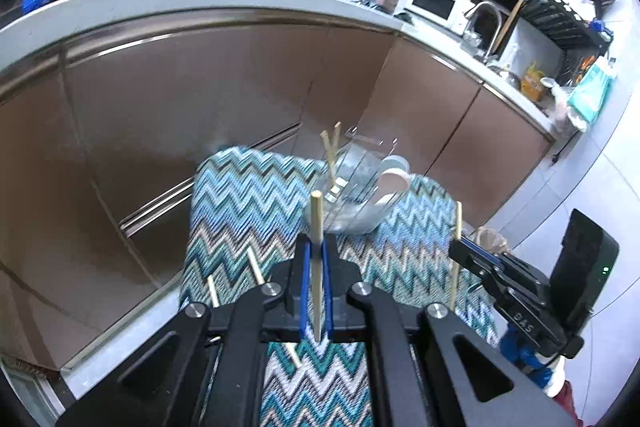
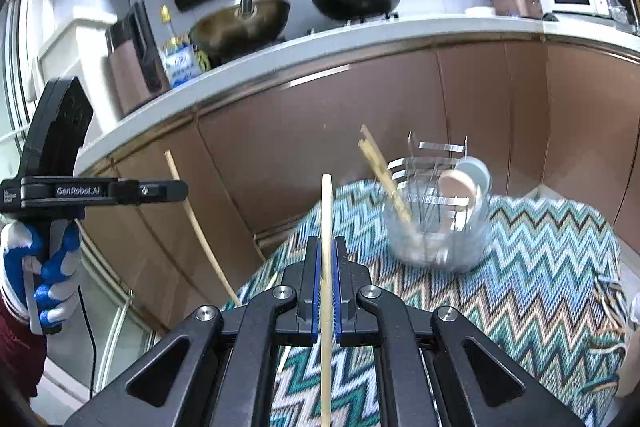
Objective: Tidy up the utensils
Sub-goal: 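Lift both chopsticks with both tools over the utensil holder, then drop both chopsticks into the holder cup by opening both tools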
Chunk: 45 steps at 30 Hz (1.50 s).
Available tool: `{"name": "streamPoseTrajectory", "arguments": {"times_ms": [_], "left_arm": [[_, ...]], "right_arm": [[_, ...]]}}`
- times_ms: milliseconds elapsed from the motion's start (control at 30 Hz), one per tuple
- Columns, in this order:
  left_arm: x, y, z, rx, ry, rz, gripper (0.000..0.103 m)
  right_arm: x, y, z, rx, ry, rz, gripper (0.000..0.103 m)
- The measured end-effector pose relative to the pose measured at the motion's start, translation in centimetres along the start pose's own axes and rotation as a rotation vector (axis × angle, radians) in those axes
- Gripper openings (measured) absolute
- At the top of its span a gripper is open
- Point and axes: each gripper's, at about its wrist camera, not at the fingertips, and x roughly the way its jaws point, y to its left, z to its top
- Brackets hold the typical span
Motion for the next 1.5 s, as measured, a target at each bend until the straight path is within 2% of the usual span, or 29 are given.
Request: {"name": "streamPoseTrajectory", "arguments": {"times_ms": [367, 533, 700, 867, 967, 1033, 1167, 1300, 1433, 1500], "left_arm": [[1.8, -4.4, 7.9, 0.044, -0.123, -0.085, 0.005], [5.2, -6.2, 10.4, 0.084, -0.168, -0.063, 0.005], [8.9, -6.5, 11.2, 0.105, -0.183, -0.014, 0.005], [12.2, -5.4, 11.4, 0.092, -0.183, 0.004, 0.005], [13.4, -5.0, 11.3, 0.085, -0.189, -0.004, 0.005], [14.2, -5.0, 11.0, 0.108, -0.21, 0.026, 0.005], [15.8, -4.9, 10.2, 0.112, -0.181, 0.027, 0.006], [16.4, -4.7, 9.5, 0.126, -0.187, 0.046, 0.007], [15.6, -4.4, 9.0, 0.112, -0.188, 0.044, 0.007], [14.7, -4.2, 8.8, 0.105, -0.193, 0.042, 0.008]], "right_arm": [[1.2, -2.7, 8.6, -0.016, -0.231, -0.009, 0.005], [3.6, -4.1, 11.6, 0.0, -0.318, -0.016, 0.005], [6.4, -5.0, 12.9, -0.006, -0.363, -0.046, 0.005], [9.7, -5.5, 12.9, -0.045, -0.384, -0.098, 0.005], [11.3, -6.1, 11.9, -0.073, -0.373, -0.137, 0.005], [12.5, -6.9, 10.9, -0.075, -0.365, -0.164, 0.005], [13.8, -8.1, 8.9, -0.043, -0.319, -0.173, 0.005], [13.5, -7.9, 7.7, -0.061, -0.301, -0.186, 0.006], [11.5, -7.3, 7.8, -0.078, -0.32, -0.21, 0.026], [10.3, -7.0, 8.0, -0.079, -0.332, -0.216, 0.026]]}}
